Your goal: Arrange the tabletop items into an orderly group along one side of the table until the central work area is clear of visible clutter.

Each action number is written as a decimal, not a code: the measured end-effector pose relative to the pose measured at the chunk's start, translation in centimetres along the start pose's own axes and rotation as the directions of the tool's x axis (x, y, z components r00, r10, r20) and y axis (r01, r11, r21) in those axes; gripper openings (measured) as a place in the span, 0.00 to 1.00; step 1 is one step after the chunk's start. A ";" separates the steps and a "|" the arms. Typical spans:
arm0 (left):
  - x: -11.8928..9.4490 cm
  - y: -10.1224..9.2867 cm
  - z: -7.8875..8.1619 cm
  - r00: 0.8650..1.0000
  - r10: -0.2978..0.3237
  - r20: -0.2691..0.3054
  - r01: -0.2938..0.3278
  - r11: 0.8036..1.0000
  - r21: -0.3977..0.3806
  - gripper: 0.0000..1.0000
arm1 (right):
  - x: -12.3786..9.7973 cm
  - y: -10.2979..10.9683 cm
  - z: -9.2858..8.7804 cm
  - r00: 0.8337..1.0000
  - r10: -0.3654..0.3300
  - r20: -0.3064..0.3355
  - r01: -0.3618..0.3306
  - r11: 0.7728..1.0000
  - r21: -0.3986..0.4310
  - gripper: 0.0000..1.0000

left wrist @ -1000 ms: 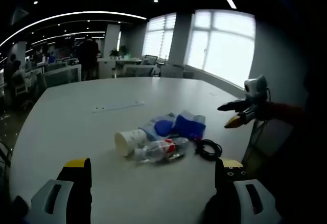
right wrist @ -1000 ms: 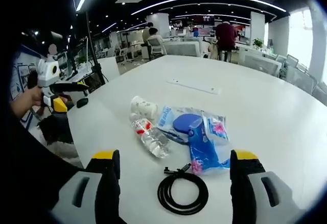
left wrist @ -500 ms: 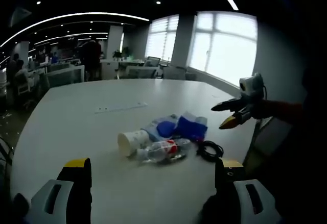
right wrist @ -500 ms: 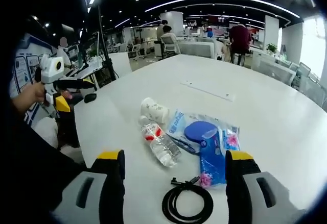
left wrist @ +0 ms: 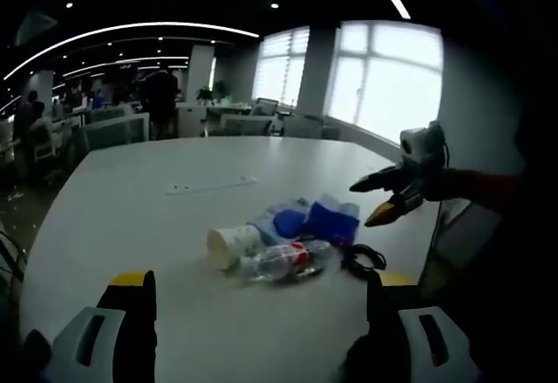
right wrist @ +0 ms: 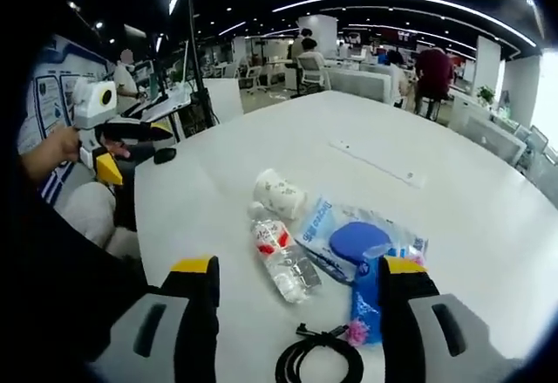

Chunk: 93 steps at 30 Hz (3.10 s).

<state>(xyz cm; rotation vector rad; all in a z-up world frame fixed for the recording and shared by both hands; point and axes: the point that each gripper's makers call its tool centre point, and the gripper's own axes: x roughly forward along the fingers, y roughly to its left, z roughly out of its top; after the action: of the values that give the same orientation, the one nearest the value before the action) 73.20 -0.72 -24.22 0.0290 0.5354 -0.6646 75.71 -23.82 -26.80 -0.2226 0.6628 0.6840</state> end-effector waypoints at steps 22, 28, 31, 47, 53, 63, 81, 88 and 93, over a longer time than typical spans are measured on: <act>-1.3 -0.6 -0.1 0.999 0.038 -0.001 -0.038 0.999 -0.017 1.00 | 5.5 2.7 3.3 0.989 0.134 -0.057 -0.141 0.980 -0.143 0.60; -1.5 -0.6 -0.1 0.999 0.045 0.004 -0.045 0.999 -0.024 1.00 | 6.6 3.6 3.6 0.983 0.160 -0.092 -0.175 0.968 -0.181 0.59; -1.6 -0.6 0.0 0.999 0.050 0.009 -0.050 0.998 -0.025 1.00 | 7.2 3.9 3.8 0.980 0.173 -0.100 -0.190 0.964 -0.187 0.58; -2.1 0.5 -0.2 0.998 0.060 0.015 -0.060 0.998 -0.036 1.00 | 9.7 4.6 4.5 0.969 0.207 -0.135 -0.232 0.952 -0.199 0.53; -2.1 0.6 -0.4 0.998 0.061 0.013 -0.060 0.997 -0.039 1.00 | 11.0 5.7 4.3 0.957 0.232 -0.177 -0.268 0.938 -0.222 0.48; -2.4 0.0 -0.4 0.998 0.063 0.019 -0.062 0.997 -0.048 1.00 | 12.6 7.1 3.5 0.933 0.272 -0.236 -0.326 0.916 -0.235 0.43; -2.1 -0.5 -0.5 0.999 0.045 0.013 -0.044 0.998 -0.038 1.00 | 15.2 6.8 2.0 0.917 0.257 -0.307 -0.330 0.918 -0.219 0.37; -2.0 -0.5 -0.3 0.999 0.036 0.012 -0.036 0.999 -0.027 1.00 | 16.2 6.8 1.5 0.909 0.245 -0.337 -0.330 0.917 -0.222 0.33; -1.9 -0.4 -0.4 0.999 0.033 0.004 -0.033 0.999 -0.022 1.00 | 17.3 7.5 1.0 0.899 0.242 -0.364 -0.337 0.914 -0.226 0.29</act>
<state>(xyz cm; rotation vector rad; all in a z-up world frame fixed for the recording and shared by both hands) 71.50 0.13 -23.55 0.0156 0.5374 -0.6261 81.39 -8.91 -36.83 -0.5204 0.9302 1.0492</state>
